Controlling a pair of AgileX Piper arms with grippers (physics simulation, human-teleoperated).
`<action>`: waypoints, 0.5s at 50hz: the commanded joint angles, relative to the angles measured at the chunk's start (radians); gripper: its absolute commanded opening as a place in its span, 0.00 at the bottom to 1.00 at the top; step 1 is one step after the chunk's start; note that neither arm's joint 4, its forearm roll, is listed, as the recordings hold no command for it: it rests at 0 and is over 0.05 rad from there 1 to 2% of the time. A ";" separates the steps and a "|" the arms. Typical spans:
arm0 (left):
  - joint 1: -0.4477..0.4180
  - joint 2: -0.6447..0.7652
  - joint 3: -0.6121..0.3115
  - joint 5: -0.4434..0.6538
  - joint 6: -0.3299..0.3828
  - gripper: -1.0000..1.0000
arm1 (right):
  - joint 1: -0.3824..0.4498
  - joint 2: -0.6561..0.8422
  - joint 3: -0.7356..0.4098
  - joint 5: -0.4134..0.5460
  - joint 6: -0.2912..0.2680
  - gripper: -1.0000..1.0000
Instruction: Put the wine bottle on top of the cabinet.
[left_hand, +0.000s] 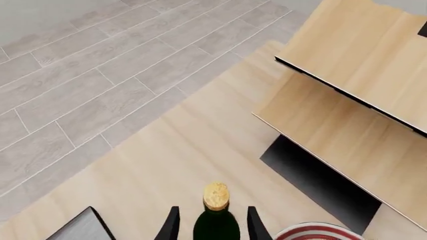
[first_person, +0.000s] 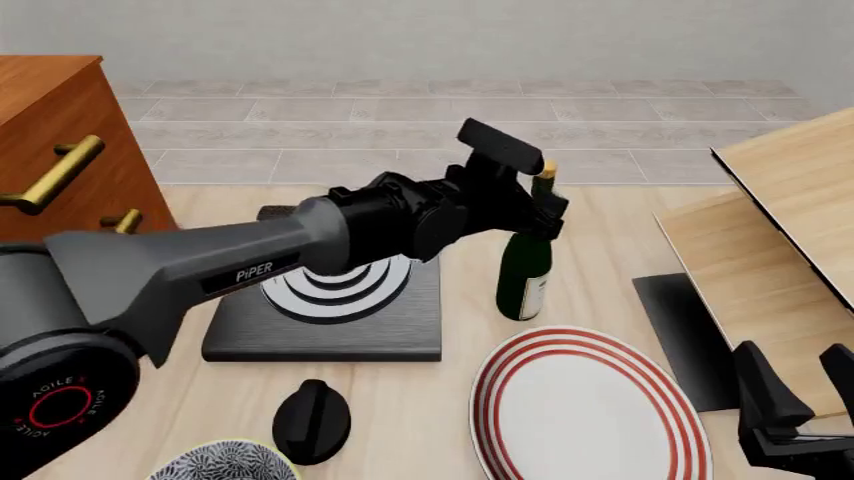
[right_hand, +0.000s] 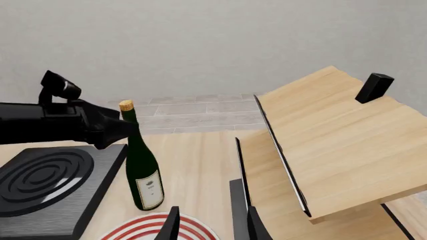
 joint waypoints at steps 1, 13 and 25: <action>-0.005 0.039 -0.043 0.019 0.029 1.00 | 0.000 0.004 0.000 -0.004 0.000 1.00; -0.015 0.051 -0.066 0.028 0.020 1.00 | 0.000 0.004 0.000 -0.004 0.000 1.00; -0.011 0.049 -0.040 0.004 0.013 1.00 | 0.000 -0.001 0.000 0.001 0.000 1.00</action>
